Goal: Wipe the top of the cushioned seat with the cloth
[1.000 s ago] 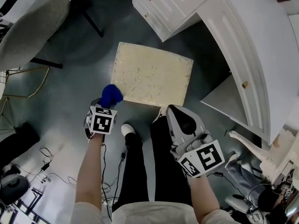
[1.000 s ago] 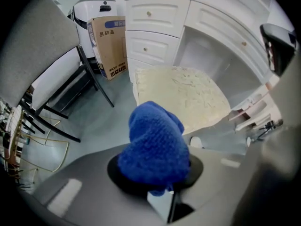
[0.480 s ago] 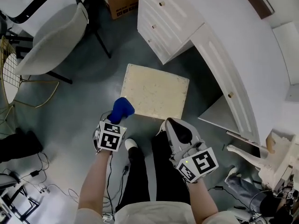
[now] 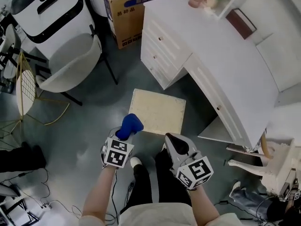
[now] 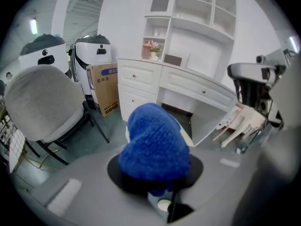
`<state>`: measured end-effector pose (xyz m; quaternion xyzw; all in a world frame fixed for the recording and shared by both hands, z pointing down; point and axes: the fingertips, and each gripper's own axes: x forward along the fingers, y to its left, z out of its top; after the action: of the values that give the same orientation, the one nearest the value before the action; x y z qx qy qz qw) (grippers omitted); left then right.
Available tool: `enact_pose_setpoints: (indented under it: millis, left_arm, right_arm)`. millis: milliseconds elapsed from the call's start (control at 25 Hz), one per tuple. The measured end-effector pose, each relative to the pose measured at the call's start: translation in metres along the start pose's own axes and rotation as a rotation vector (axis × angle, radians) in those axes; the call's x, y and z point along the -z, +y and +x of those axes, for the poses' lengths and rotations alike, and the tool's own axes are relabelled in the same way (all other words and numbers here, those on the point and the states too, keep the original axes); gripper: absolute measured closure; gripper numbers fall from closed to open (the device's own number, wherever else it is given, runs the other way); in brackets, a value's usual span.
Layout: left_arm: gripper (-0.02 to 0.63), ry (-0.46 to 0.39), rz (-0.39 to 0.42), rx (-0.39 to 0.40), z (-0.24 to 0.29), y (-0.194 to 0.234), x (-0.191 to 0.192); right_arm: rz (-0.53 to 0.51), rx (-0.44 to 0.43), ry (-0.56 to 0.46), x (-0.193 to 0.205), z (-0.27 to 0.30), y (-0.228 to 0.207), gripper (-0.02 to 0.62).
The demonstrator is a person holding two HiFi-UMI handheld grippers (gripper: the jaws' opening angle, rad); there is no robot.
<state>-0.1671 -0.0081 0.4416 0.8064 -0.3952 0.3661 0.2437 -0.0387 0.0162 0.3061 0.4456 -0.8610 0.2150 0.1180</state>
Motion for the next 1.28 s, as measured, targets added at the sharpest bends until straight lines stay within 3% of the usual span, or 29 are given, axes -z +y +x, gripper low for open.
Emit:
enact_pose_setpoints:
  millis: [200, 880, 1280]
  left_arm:
    - [0.537, -0.065, -0.001, 0.027, -0.044, -0.022, -0.025]
    - [0.537, -0.404, 0.054, 0.074, -0.2, -0.072, -0.134]
    - [0.537, -0.575, 0.047, 0.07, -0.271, -0.083, -0.158]
  right_arm:
    - [-0.037, 0.003, -0.016, -0.023, -0.021, 0.016, 0.597]
    - [-0.123, -0.001, -0.129, -0.105, -0.086, 0.075, 0.597]
    - [-0.194, -0.017, -0.193, -0.14, -0.108, 0.119, 0.597]
